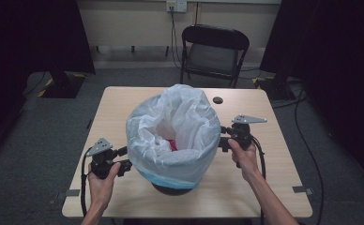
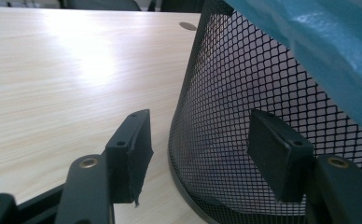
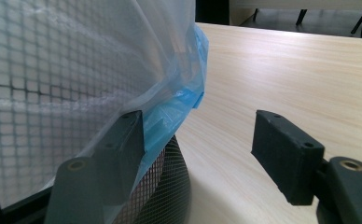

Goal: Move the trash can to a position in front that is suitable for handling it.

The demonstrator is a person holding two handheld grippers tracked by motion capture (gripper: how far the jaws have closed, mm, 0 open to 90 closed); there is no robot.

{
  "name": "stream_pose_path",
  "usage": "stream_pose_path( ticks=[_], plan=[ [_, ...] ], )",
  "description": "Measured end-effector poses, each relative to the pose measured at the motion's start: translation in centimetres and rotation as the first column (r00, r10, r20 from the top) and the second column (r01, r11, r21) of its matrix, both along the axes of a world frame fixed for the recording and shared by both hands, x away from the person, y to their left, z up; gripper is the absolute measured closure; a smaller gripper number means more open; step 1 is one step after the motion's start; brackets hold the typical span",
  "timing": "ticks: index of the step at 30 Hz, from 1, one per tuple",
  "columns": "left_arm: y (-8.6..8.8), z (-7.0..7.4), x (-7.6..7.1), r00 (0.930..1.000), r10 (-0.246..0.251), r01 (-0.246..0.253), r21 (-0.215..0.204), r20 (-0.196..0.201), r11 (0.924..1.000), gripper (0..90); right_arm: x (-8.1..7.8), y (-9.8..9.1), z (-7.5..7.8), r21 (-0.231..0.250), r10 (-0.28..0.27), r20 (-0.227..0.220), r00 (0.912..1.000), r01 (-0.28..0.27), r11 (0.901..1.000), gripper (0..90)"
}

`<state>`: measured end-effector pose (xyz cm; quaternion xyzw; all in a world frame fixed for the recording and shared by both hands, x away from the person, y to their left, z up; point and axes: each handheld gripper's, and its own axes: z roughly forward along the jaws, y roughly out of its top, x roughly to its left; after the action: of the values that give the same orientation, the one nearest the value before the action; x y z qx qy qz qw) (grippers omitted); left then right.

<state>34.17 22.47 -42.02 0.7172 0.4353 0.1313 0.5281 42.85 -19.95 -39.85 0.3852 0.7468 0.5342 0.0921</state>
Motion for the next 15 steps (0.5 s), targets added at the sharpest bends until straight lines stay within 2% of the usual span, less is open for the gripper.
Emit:
stream_pose_path(
  ticks=[5, 9, 13, 15],
  plan=[
    [-1.1, 0.1, 0.3, 0.9990, -0.043, 0.043, 0.004, -0.008, 0.9991, 38.8, -0.5, -1.1, 0.1, -0.012, -0.007, 0.000, 1.0000, 0.007, 0.9999, 32.9],
    [-2.0, 0.2, 0.5, 0.9981, -0.062, 0.062, 0.013, -0.005, 0.9980, 38.2, -1.4, -2.2, 0.3, -0.033, -0.020, 0.011, 0.9997, 0.020, 0.9993, 32.9],
    [-2.4, 0.1, 0.7, 0.9971, -0.076, 0.076, 0.010, -0.004, 0.9970, 38.1, -1.8, -2.9, 0.3, -0.031, -0.023, 0.009, 0.9997, 0.024, 0.9993, 31.0],
    [-2.7, 0.1, 0.9, 0.9968, -0.080, 0.080, 0.017, -0.001, 0.9966, 34.3, -1.9, -3.4, 0.3, -0.035, -0.032, 0.009, 0.9995, 0.032, 0.9989, 29.2]
  ],
)
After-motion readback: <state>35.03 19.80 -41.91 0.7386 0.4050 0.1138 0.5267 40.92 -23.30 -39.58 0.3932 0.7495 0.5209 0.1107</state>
